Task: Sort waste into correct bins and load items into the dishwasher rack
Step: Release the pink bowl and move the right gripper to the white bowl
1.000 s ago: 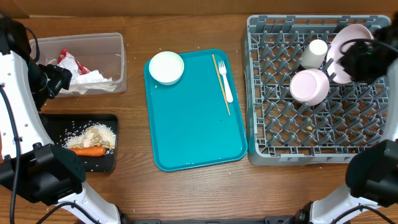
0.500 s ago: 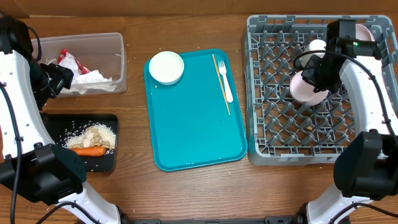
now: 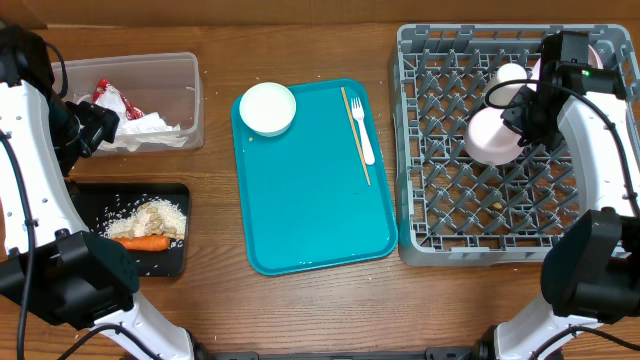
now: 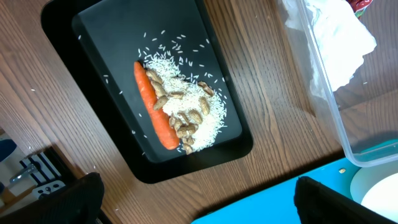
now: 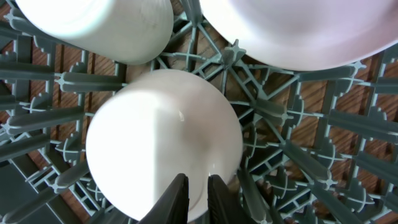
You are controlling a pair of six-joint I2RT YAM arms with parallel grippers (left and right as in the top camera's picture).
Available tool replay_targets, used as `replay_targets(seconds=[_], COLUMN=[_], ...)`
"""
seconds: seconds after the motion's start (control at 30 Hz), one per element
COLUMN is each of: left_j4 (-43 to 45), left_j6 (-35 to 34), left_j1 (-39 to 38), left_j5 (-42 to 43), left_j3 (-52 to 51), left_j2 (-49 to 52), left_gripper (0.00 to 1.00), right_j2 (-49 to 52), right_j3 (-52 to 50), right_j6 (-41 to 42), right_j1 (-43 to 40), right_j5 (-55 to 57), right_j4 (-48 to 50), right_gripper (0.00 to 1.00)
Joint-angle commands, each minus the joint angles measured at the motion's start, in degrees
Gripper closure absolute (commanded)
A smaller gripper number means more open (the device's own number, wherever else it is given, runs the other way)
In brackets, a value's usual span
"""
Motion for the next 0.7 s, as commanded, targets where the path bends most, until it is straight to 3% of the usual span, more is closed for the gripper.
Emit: replay_targets(seconds=[0.0, 0.23, 0.57, 0.67], left_j4=[-0.11, -0.11, -0.11, -0.11], left_j6=[0.22, 0.22, 0.22, 0.22], left_j1=[-0.28, -0.28, -0.28, -0.28], left_j5=[0.07, 0.07, 0.07, 0.07], left_j3=[-0.07, -0.07, -0.07, -0.07], left_j2=[-1.62, -1.62, -1.62, -1.62], left_gripper=[0.0, 0.0, 0.0, 0.0], right_j2=[0.04, 0.04, 0.02, 0.02], right_j3=[-0.35, -0.35, -0.28, -0.28], right_j6=[0.48, 0.42, -2.89, -2.32], right_j1=[-0.42, 0.09, 7.54, 15.58], right_j5=[0.33, -6.43, -40.76, -37.77], right_j4=[0.11, 0.09, 9.35, 14.78], right_gripper=[0.89, 0.9, 0.9, 0.74])
